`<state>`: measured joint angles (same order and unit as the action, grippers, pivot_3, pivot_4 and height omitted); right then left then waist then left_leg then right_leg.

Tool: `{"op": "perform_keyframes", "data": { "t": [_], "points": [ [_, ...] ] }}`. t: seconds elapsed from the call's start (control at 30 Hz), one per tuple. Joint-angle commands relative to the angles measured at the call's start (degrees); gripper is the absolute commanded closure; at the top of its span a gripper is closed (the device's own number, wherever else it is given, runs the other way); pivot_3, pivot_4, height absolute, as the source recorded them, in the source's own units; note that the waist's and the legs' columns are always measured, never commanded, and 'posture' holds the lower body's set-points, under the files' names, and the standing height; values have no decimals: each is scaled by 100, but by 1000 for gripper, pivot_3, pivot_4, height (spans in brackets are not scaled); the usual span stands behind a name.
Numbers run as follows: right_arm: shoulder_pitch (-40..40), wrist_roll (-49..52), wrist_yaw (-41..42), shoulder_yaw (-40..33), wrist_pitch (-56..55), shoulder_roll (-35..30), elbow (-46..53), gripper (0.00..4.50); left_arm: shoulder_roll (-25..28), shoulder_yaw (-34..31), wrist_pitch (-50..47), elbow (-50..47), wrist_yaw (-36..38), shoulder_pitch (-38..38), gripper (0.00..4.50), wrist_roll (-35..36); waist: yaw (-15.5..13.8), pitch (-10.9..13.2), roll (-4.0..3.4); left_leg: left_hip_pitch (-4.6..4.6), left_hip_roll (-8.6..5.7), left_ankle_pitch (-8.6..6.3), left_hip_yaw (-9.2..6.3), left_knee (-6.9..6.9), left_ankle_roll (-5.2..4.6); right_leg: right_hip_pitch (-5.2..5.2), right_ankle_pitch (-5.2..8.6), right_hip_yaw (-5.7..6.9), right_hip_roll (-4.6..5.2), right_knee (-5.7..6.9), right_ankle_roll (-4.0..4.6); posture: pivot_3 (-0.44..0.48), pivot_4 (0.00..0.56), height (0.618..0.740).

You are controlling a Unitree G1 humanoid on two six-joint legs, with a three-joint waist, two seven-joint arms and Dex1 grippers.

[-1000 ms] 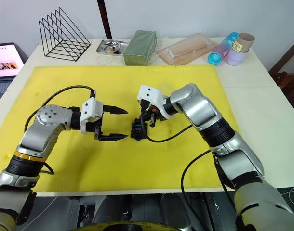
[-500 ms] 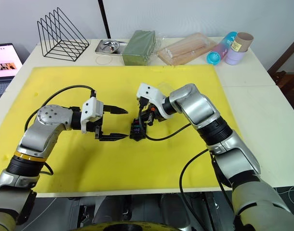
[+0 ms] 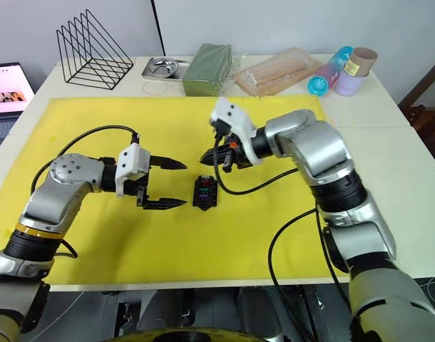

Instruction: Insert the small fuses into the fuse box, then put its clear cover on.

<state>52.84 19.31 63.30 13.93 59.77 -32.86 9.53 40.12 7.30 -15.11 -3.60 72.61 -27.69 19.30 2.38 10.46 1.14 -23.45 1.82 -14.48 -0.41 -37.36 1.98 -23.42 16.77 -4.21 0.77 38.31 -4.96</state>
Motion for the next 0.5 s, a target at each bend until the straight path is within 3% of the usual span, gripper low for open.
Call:
{"op": "perform_keyframes", "data": {
  "t": [0.03,0.13,0.23,0.5],
  "points": [
    [-391,180,-64,-533,-311,-453,730,4476,290,-366,-193,-250,82,27,0,249,2,0,0,0,0,0,1,1,0,1,0,0,0,-2,0,0,150,740],
    [-989,317,-17,-1081,-476,-1112,1193,4476,752,-564,-555,-380,215,256,0,387,6,2,1,-2,0,0,2,4,0,0,0,-2,2,-6,0,0,150,740],
    [-1659,422,85,-1573,-660,-1761,1443,3835,1114,-766,-975,-443,135,441,0,489,8,3,1,-1,0,0,3,6,0,-1,0,-3,3,-8,-1,0,150,740],
    [-3318,503,343,-2653,-1400,-2772,1545,948,1568,-1153,-946,-184,307,634,0,567,6,4,2,3,0,0,14,6,0,2,2,-6,-4,-10,1,0,150,740]
  ]
}}
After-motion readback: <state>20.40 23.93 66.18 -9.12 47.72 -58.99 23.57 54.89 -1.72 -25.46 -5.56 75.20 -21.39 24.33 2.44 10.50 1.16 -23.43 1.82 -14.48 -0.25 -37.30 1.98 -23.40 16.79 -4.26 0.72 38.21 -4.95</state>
